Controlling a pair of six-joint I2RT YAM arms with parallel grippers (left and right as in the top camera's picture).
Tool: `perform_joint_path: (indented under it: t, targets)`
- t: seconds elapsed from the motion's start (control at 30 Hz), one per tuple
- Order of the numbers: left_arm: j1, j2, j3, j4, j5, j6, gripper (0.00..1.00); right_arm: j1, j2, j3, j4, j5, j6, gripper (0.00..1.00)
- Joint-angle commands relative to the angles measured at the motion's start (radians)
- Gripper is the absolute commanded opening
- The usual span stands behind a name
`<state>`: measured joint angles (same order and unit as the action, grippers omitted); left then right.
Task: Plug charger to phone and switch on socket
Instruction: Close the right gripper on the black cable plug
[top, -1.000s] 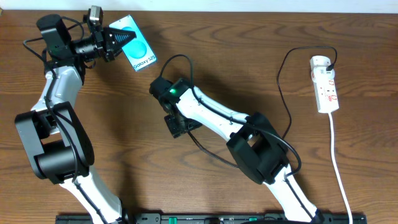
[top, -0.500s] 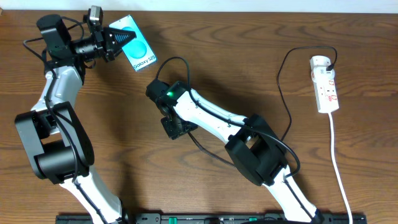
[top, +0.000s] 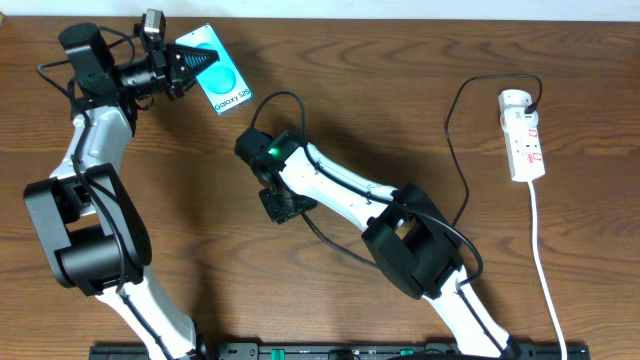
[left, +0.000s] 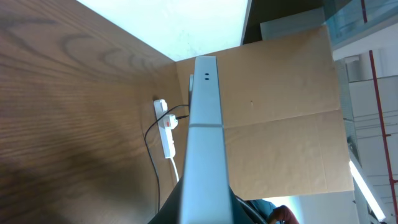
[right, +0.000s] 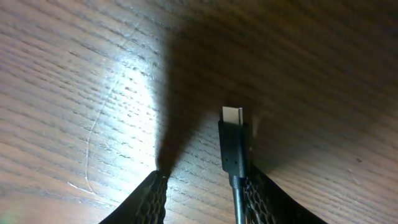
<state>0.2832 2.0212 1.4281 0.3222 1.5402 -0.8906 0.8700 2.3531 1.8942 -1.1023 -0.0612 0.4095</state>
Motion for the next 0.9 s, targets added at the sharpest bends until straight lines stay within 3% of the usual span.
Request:
perform_joint_path:
  t: [0.0, 0.87]
  targets:
    - [0.002, -0.043, 0.028, 0.010, 0.032, -0.002, 0.07, -0.006, 0.005, -0.026, 0.020, 0.026, 0.005, 0.40]
    - [0.002, -0.043, 0.028, 0.010, 0.032, -0.002, 0.08, -0.035, 0.005, -0.026, 0.023, 0.056, -0.006, 0.43]
